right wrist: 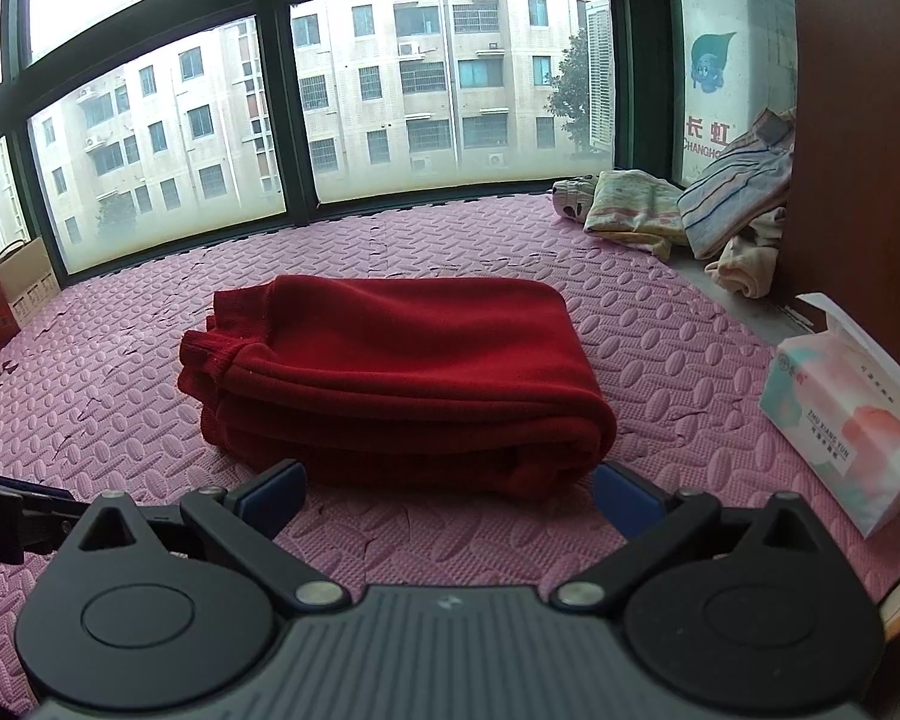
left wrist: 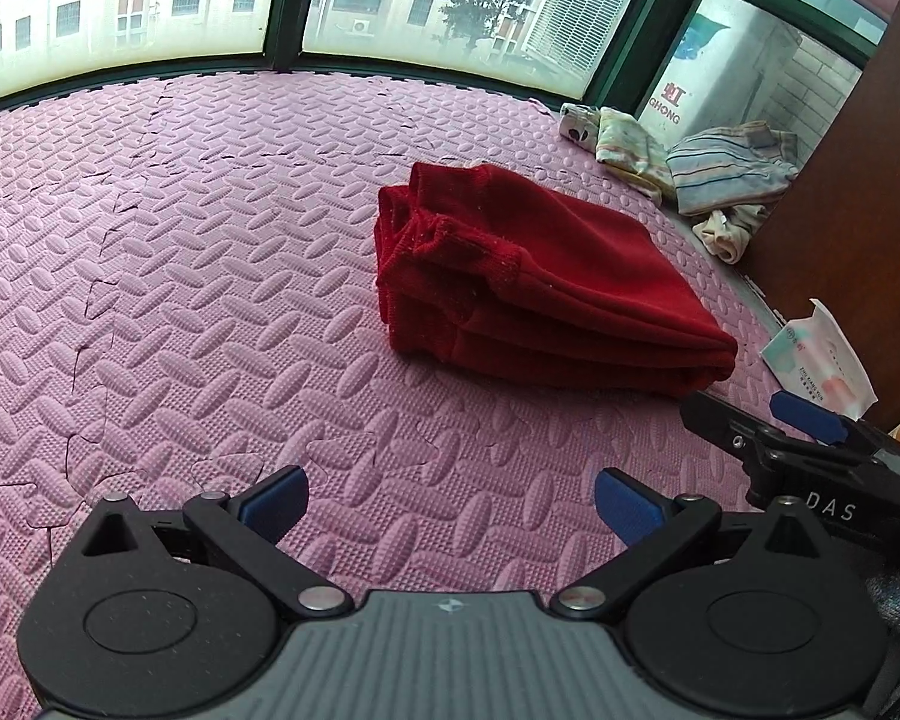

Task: Fold clothes

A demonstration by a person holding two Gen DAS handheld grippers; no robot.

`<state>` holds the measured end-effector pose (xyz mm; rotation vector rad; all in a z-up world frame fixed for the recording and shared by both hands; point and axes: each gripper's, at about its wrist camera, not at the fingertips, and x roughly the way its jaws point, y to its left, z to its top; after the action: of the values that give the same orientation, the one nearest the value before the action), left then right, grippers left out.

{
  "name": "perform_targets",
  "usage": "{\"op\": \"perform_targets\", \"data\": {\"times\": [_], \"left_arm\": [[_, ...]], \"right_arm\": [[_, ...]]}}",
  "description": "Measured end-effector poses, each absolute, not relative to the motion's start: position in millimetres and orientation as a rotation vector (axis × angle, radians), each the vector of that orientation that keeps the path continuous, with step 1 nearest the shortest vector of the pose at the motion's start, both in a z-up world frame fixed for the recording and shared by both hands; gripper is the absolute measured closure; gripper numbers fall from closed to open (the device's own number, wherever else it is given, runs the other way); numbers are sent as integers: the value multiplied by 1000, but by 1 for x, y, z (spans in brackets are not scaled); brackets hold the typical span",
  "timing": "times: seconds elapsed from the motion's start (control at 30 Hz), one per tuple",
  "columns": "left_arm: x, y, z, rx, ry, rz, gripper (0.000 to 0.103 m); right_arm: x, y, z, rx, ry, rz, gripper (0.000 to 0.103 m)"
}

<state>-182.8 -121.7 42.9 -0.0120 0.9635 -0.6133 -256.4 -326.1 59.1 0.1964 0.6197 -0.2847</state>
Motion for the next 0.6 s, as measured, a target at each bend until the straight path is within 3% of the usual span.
{"op": "perform_targets", "data": {"times": [0.6], "left_arm": [[-177,-134,31,69,999,-620,0]], "right_arm": [[-241,-331,54,198,662,-293,0]]}}
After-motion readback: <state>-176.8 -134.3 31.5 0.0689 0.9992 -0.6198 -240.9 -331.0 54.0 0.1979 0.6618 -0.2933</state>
